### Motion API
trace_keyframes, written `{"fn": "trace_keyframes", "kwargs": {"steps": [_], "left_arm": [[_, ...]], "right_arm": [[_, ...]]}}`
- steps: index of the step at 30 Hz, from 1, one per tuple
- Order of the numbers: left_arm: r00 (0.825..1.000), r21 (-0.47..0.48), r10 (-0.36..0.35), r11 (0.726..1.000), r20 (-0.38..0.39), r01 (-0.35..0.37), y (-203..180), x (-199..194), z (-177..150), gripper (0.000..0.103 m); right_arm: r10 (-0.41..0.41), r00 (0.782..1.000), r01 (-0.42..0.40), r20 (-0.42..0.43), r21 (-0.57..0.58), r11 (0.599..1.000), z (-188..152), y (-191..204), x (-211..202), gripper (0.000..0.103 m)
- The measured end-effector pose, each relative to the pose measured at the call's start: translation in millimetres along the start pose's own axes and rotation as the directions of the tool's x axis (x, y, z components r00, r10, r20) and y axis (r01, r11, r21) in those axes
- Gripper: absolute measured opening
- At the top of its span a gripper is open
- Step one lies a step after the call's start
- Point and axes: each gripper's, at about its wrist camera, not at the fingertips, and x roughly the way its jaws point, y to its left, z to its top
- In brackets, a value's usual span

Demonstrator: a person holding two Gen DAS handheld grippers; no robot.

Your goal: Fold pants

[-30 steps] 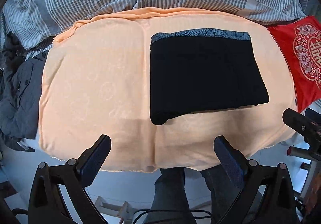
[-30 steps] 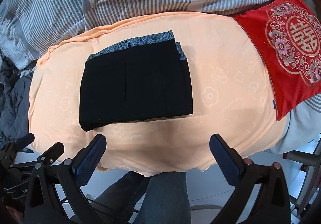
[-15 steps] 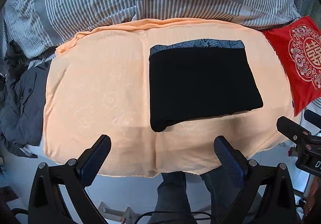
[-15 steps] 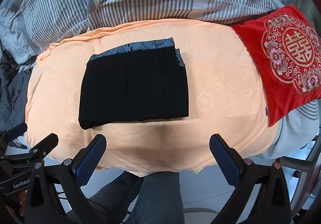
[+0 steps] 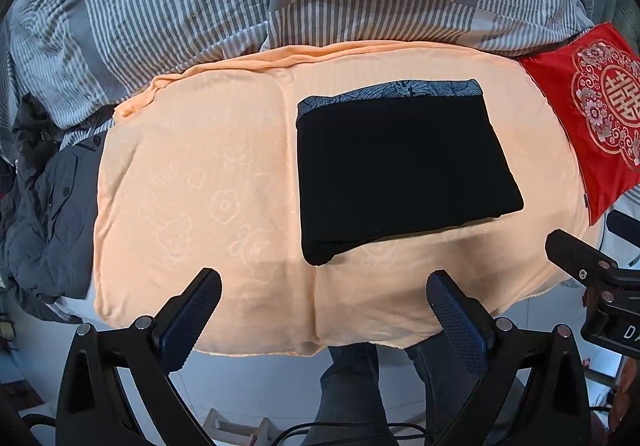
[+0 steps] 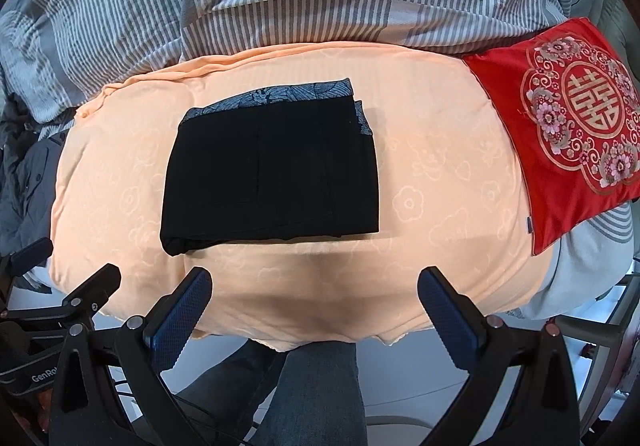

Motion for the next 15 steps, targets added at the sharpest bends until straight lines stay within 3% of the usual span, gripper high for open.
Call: {"fn": "trace_keyframes", "kwargs": {"steps": [15], "left_arm": [[1.000,0.008,-0.005,1.000,0.006,0.005,-4.4,-1.0,0.4,0.103]], "right_arm": [[-0.008,1.000,0.008,-0.002,-0.010,1.000,1.4,4.4,-1.0,0.103]]}}
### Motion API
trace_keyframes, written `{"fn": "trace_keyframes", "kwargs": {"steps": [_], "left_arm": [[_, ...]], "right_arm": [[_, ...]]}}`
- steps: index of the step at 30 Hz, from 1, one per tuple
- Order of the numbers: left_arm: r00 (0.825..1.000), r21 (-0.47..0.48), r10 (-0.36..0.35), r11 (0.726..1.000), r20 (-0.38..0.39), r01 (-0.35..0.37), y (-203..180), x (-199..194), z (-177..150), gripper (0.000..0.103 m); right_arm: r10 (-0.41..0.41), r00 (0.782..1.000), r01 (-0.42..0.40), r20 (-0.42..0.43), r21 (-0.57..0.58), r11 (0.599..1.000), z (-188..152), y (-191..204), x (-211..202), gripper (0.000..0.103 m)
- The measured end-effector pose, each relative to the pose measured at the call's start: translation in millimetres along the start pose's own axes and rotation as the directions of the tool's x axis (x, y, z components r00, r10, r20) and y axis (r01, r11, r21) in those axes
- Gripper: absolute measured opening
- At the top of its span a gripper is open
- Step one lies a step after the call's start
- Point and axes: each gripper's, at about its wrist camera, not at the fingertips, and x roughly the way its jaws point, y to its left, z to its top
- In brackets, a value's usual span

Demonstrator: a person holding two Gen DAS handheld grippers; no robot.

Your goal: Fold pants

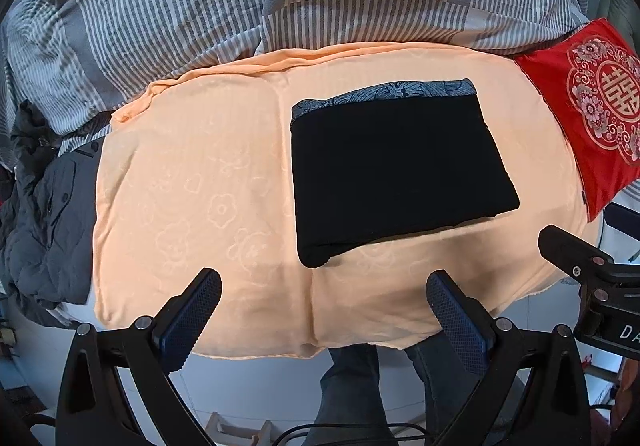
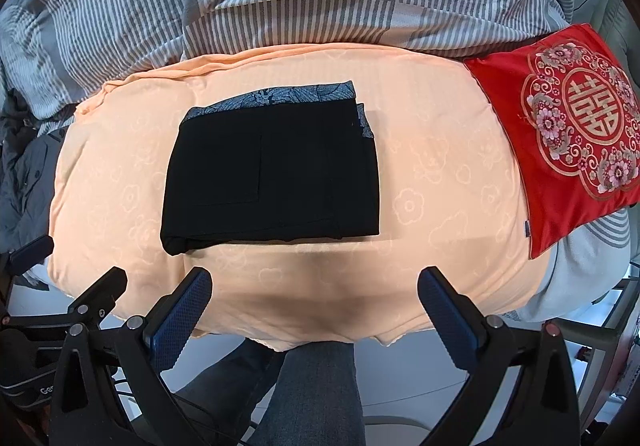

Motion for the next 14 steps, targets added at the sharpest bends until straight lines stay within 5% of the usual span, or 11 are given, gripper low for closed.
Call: {"fn": "trace_keyframes", "kwargs": {"steps": [14], "left_arm": [[1.000,0.034,0.003,0.999,0.017,-0.004,-3.8,-0.9,-0.7,0.103]], "right_arm": [[0.002,1.000,-0.002,-0.004,0.012,1.000,2.8,-2.5,0.3,0.103]]}}
